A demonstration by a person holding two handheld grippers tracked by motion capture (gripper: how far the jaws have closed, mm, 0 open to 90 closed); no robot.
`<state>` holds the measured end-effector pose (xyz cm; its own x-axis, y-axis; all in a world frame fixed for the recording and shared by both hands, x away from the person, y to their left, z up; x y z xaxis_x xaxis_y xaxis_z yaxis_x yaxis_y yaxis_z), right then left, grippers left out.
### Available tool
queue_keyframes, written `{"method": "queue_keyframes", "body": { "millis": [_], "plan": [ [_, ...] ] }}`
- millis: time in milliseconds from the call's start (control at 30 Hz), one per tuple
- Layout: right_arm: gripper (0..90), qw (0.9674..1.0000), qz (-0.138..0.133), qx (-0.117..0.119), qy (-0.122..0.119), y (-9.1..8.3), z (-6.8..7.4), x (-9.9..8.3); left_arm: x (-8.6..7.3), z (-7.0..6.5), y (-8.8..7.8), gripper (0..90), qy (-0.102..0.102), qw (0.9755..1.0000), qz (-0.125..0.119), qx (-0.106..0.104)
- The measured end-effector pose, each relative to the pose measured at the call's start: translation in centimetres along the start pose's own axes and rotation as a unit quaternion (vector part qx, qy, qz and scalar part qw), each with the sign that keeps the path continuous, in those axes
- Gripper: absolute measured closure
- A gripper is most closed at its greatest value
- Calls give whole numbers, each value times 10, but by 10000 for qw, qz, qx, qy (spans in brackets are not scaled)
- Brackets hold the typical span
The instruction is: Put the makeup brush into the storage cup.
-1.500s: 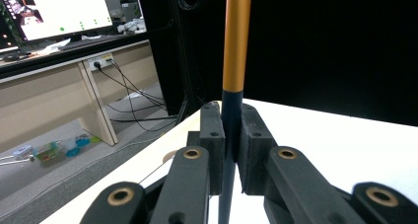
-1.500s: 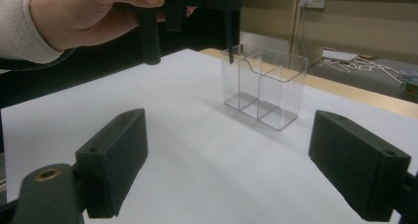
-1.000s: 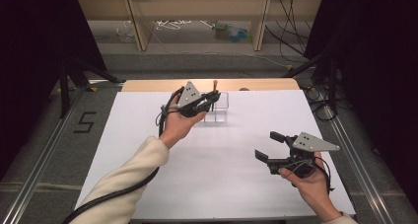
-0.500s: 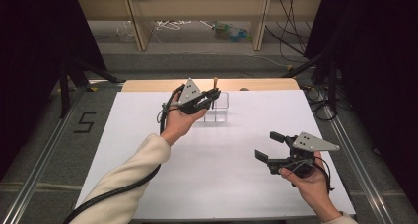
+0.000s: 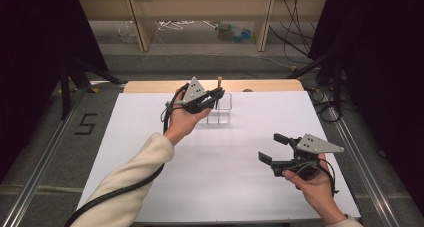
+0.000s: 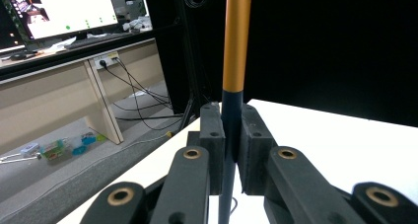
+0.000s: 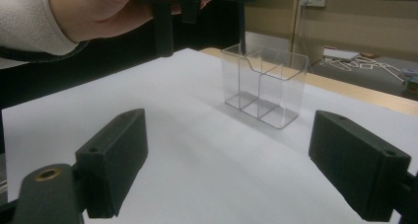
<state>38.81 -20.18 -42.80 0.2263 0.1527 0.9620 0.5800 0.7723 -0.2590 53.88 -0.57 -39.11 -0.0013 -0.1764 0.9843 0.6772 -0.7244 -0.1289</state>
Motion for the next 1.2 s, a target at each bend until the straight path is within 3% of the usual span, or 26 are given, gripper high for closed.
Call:
{"method": "queue_keyframes", "body": {
  "millis": [667,767,933,1000,1200],
  "plan": [
    [159,10000,-61,34,16,1,0,0,3,5,5,825,47,10000,5,29],
    [159,9998,21,83,159,1,3,-1,3,6,6,825,64,10000,25,38],
    [159,9999,91,69,128,0,2,-2,2,7,7,825,56,10000,36,43],
    [159,10000,22,24,12,1,0,-1,2,8,8,825,68,10000,48,52],
    [159,9999,48,66,132,1,3,-2,3,10,10,825,82,10000,39,34]
  ]
}}
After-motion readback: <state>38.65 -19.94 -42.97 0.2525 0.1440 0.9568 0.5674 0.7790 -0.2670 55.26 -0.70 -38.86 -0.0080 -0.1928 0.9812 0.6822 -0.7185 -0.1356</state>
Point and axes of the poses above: each handheld gripper's, and its own axes: y roughly forward along the jaws, x roughly out of its top, z roughly to its left, the point moved 8 cm from there along y, roughly forward along the jaws, and after that the axes turned 3 degrees about x, right-handed, at the moved point
